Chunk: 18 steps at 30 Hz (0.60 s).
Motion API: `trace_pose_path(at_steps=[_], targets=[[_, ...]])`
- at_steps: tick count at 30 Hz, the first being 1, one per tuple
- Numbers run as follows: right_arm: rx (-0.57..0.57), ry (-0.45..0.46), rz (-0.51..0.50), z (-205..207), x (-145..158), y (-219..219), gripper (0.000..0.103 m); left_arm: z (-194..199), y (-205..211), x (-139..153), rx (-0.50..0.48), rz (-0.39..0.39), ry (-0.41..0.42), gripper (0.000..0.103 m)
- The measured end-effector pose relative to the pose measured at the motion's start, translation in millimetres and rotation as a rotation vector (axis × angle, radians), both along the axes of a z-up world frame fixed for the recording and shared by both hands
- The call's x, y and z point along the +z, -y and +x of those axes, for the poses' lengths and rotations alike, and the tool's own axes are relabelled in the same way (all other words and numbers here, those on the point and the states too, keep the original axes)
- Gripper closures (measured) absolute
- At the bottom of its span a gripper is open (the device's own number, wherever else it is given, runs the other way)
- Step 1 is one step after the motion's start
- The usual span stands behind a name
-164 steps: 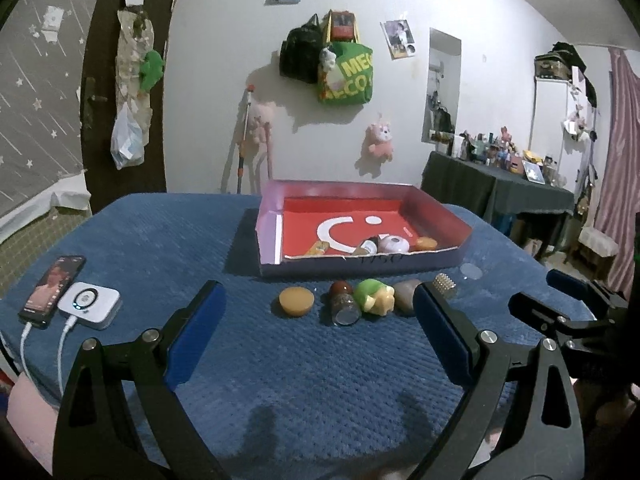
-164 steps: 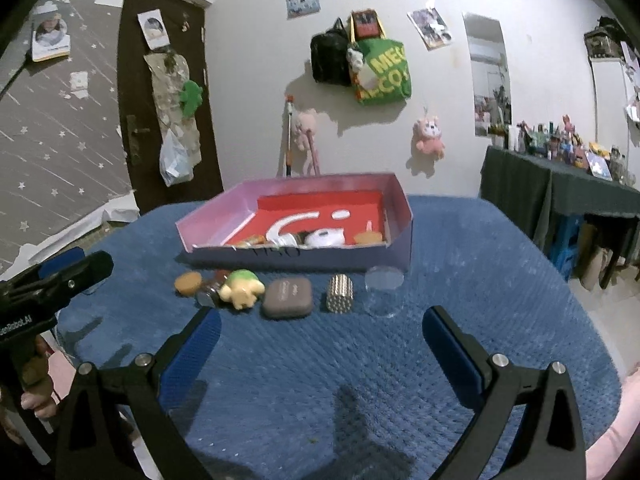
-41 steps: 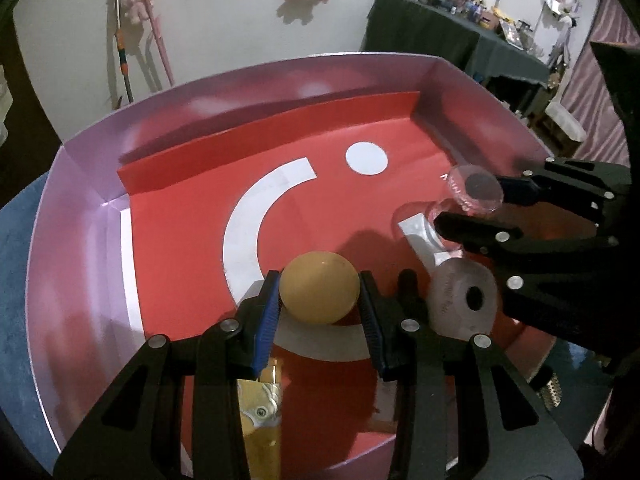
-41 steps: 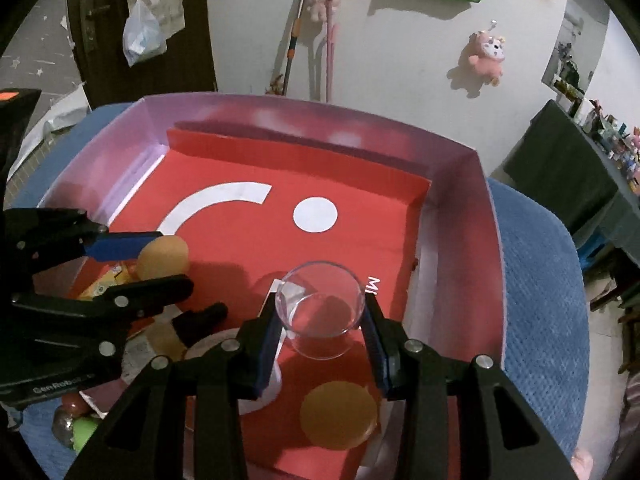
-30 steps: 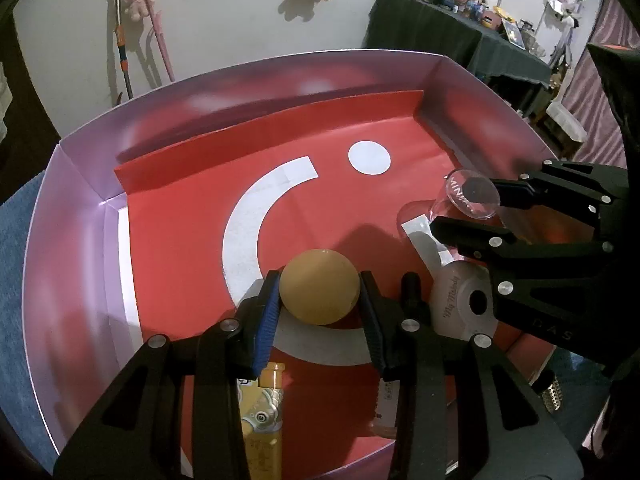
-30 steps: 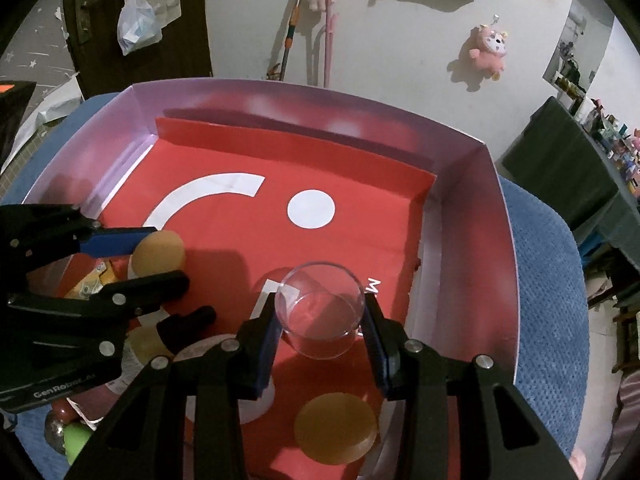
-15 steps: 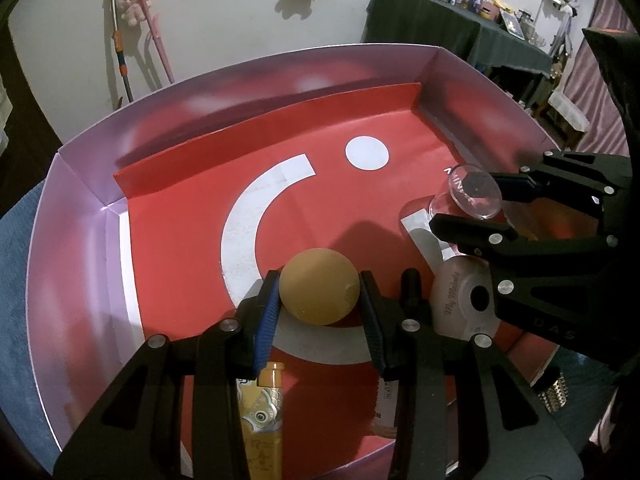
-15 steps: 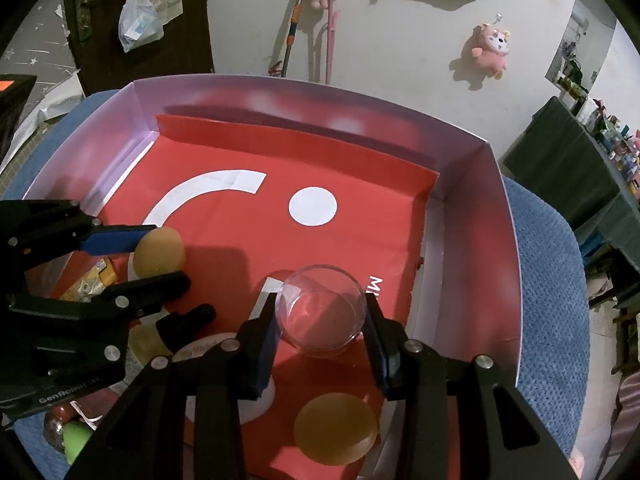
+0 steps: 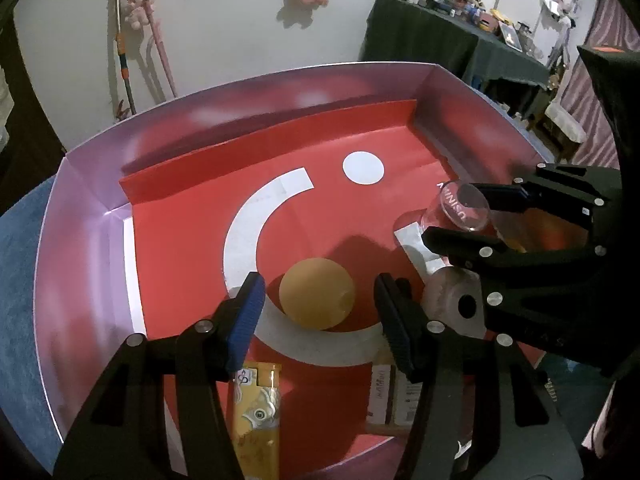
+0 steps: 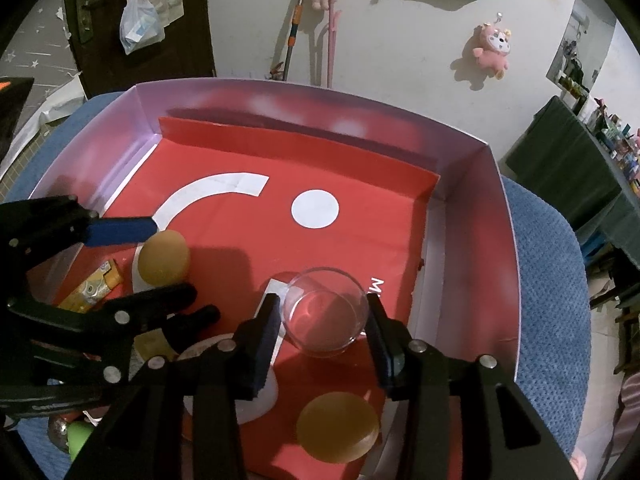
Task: Organize rigid objects
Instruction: 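Open both tools to release the disc and cup inside the box, then withdraw both tools from the box toward the remaining table items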
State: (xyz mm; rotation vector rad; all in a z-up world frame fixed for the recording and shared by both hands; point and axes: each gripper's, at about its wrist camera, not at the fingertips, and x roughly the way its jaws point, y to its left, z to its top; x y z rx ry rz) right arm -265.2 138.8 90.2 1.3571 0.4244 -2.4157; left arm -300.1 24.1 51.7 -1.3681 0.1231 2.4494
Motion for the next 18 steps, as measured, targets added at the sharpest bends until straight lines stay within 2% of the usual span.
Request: trace_pose_path(at_steps=[8,10,11,18], targets=[[-0.006,-0.026,-0.027,11.1,13.7,-3.6,0.052,8.6,2.5,12.3,0.009,0.005,-0.034,0.047],[-0.01,-0.042,-0.031,16.8,20.2,-4.5,0.05,14.6,3.9,18.7,0.025,-0.002,-0.057,0.037],[-0.012,-0.05,-0.034,18.8,24.1,-5.1,0.049,18.1,5.1,21.8,0.034,-0.002,-0.071,0.035],[-0.026,-0.124,-0.081,46.8,58.8,-12.8,0.039,51.7,17.3,50.7,0.093,0.017,-0.164,0.033]])
